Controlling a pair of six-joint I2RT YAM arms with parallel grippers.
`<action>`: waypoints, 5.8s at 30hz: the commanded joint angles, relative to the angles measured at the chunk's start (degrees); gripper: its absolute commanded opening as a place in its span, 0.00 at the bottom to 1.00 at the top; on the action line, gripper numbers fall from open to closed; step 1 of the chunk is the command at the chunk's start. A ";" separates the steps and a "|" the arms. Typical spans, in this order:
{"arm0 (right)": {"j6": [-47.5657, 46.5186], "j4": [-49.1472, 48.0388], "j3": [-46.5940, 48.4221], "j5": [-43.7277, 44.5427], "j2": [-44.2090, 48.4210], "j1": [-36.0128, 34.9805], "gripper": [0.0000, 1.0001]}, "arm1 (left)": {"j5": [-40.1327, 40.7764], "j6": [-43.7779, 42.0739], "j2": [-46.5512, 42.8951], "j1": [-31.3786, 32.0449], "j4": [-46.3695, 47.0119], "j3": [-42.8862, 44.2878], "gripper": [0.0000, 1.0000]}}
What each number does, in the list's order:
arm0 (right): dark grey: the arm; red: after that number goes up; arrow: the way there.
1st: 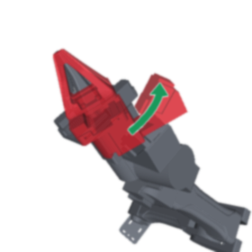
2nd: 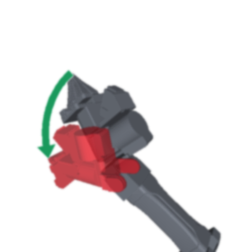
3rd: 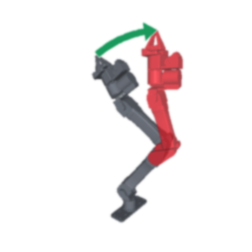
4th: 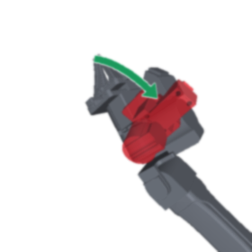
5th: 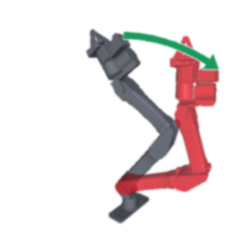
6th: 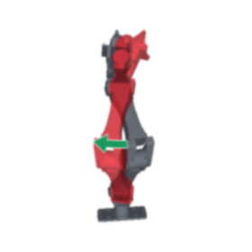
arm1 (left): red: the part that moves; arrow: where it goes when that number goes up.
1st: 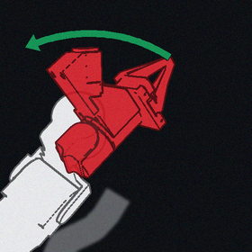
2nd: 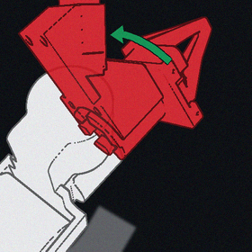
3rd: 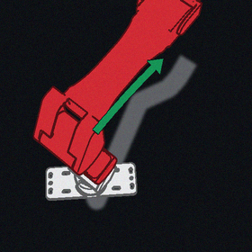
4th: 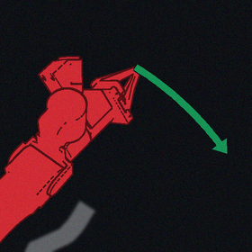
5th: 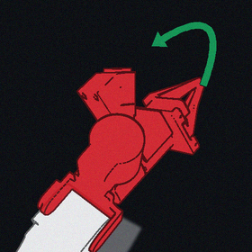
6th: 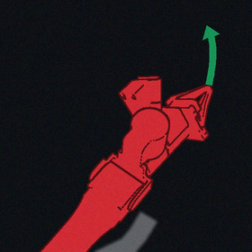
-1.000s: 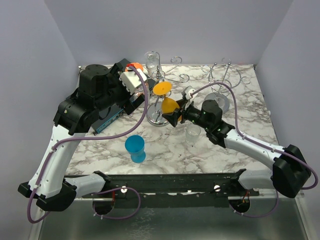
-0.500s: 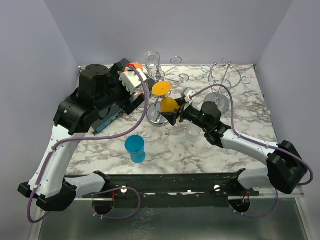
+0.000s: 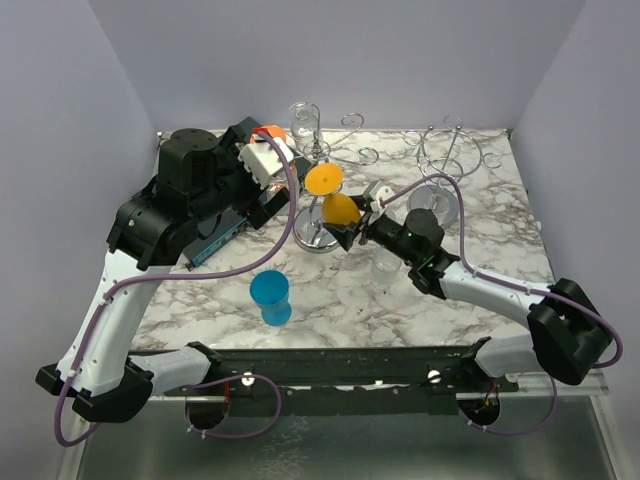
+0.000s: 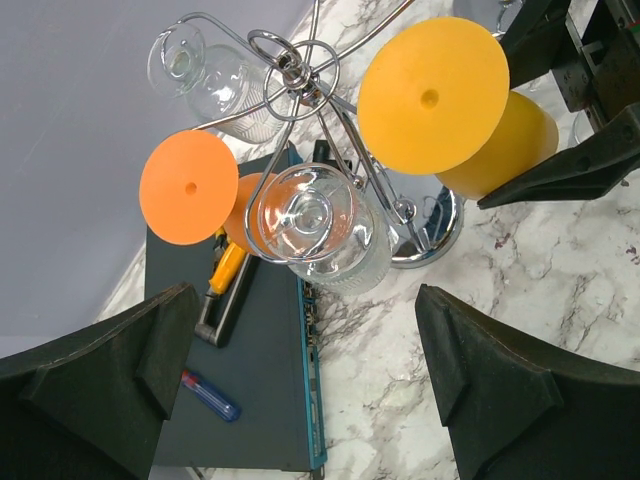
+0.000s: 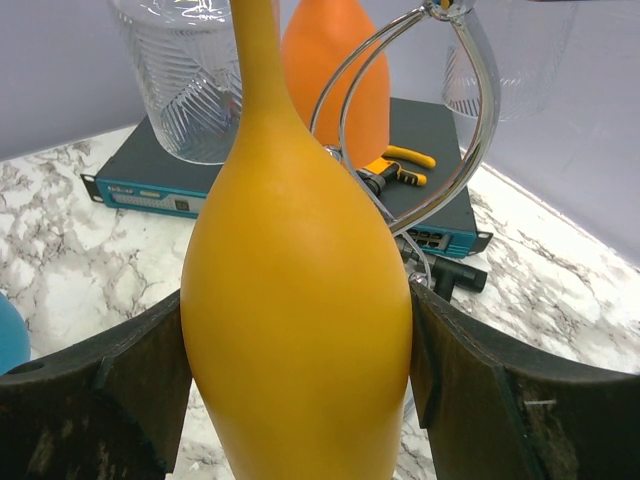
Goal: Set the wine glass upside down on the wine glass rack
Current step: Turn the wine glass upside down at the wine rack, then adjust the wine rack at the center of the board.
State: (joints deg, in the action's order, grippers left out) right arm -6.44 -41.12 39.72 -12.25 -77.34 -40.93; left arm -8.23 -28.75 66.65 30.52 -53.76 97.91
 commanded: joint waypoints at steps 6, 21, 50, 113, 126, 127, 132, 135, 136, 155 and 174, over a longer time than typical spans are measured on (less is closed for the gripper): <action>2.77 -7.35 -5.23 5.42 3.66 -0.29 0.64 | 0.58 -0.16 0.11 0.24 -0.39 -0.43 0.99; -1.61 -11.85 -0.52 3.47 -4.40 -0.29 0.66 | 1.11 -0.67 -0.04 0.24 -0.21 -0.85 0.99; -6.27 -27.89 -7.81 -1.30 -3.02 -0.28 0.63 | 1.73 -0.91 1.06 0.19 0.76 -1.82 0.99; 15.82 63.65 59.46 17.25 -5.13 7.07 0.83 | 2.60 24.62 26.28 0.24 0.84 25.72 0.99; 20.72 68.04 75.24 1.52 -20.81 17.99 0.72 | 1.08 22.70 24.91 0.24 7.38 17.98 0.74; 21.32 67.75 75.61 0.46 -21.92 18.69 0.71 | 1.09 22.69 25.05 0.24 7.80 17.87 0.72; 24.52 65.77 76.35 -5.09 -25.37 21.49 0.66 | 0.59 22.61 25.81 0.24 9.35 17.49 0.63; 25.75 62.44 74.71 -6.90 -25.89 22.24 0.63 | -0.18 22.01 26.21 0.24 9.70 17.58 0.57; 26.31 61.43 74.10 -7.80 -25.89 22.52 0.63 | -0.37 21.90 26.31 0.24 9.72 17.50 0.56; 31.33 54.24 68.07 -16.48 -27.95 22.91 0.51 | -2.44 21.81 25.54 0.24 11.66 13.98 0.51; 34.80 49.71 62.47 -18.78 -23.95 22.93 0.33 | -2.05 20.10 24.86 0.24 13.15 11.67 0.22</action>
State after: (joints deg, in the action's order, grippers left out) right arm 27.16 10.11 104.25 -28.62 -104.25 -17.93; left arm -9.80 -7.81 92.49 30.52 -41.60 110.87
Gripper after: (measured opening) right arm 0.329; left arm 0.234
